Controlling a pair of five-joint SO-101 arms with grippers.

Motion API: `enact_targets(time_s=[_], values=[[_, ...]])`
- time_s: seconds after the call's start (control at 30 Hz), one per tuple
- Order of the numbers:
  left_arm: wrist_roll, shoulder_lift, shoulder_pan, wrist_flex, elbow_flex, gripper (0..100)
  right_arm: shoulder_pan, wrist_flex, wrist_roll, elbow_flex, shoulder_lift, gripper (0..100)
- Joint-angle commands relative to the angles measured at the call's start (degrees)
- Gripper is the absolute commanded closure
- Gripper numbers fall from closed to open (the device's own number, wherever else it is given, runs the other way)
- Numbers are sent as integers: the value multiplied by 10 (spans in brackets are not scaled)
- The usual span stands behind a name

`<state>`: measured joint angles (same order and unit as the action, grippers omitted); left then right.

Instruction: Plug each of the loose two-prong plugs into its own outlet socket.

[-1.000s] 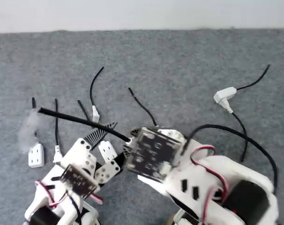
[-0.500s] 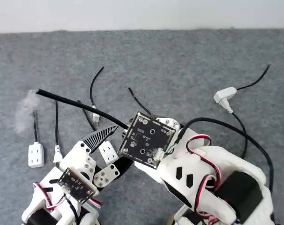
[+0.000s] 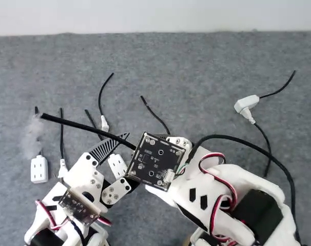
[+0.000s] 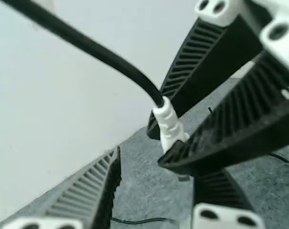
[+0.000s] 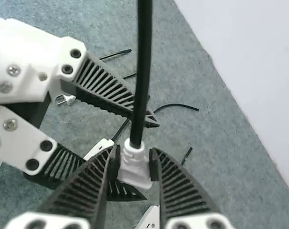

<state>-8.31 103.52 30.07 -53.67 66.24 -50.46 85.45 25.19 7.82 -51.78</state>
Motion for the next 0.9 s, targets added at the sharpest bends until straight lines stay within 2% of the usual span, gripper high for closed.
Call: enact_targets(time_s=[0.0,0.33,0.87], values=[[-7,10,-26,40,12,776,-10,16,-10,-1,-19,991],[-7,10,-32,56,35,776,-10,44,-11,-1,-28,991],[-7,10,-32,37,36,776,-10,39,-8,54,-28,991]])
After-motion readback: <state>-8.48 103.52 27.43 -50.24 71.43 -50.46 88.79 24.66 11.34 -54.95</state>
